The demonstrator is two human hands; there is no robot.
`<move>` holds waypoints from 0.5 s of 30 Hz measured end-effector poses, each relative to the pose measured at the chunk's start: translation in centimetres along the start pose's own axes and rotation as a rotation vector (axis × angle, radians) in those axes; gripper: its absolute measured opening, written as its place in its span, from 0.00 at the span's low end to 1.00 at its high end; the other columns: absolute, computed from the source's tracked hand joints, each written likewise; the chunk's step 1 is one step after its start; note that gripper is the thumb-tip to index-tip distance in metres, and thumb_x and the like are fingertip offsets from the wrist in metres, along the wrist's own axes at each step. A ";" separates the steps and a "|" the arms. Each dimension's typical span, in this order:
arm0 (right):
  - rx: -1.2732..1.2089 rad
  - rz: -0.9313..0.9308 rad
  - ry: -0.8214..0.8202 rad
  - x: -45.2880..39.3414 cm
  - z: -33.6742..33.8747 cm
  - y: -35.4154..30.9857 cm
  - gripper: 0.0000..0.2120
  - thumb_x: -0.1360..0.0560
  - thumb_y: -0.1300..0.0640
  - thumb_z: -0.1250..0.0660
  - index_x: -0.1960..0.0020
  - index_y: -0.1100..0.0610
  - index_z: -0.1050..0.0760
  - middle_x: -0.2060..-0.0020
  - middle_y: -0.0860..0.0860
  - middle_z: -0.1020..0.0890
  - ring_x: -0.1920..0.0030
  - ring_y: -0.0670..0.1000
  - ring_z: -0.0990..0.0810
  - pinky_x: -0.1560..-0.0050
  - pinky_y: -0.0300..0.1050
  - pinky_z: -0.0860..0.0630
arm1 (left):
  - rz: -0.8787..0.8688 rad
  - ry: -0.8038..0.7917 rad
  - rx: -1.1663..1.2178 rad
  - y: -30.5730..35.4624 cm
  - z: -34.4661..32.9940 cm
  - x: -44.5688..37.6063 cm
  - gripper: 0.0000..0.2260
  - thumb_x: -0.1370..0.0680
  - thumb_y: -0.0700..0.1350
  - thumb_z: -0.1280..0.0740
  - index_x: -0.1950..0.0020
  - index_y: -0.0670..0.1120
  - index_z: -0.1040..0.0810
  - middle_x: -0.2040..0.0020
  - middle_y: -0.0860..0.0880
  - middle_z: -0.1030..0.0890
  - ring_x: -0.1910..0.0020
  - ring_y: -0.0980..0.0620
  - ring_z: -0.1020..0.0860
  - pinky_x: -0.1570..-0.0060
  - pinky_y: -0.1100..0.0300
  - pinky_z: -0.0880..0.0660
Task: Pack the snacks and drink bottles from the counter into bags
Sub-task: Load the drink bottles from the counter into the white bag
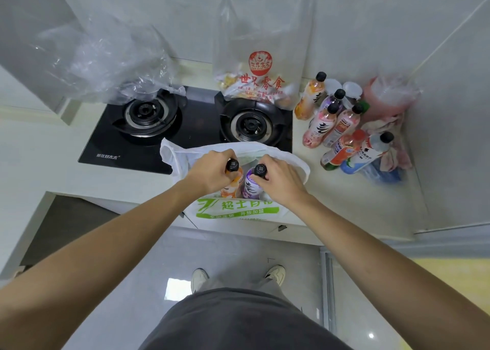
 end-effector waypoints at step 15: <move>0.111 0.074 0.002 0.0 0.1 -0.7 0.17 0.22 0.42 0.31 0.41 0.53 0.27 0.47 0.49 0.20 0.49 0.55 0.20 0.59 0.48 0.28 | -0.135 -0.038 -0.212 0.5 -0.6 0.1 0.11 0.22 0.57 0.33 0.48 0.52 0.28 0.61 0.50 0.20 0.60 0.46 0.23 0.66 0.54 0.28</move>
Point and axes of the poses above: each hand's wrist, its own x-axis away from the middle knuckle, its own z-axis out of the back of the hand, y = z × x, the point moved 8 cm from there along -x, towards the middle knuckle
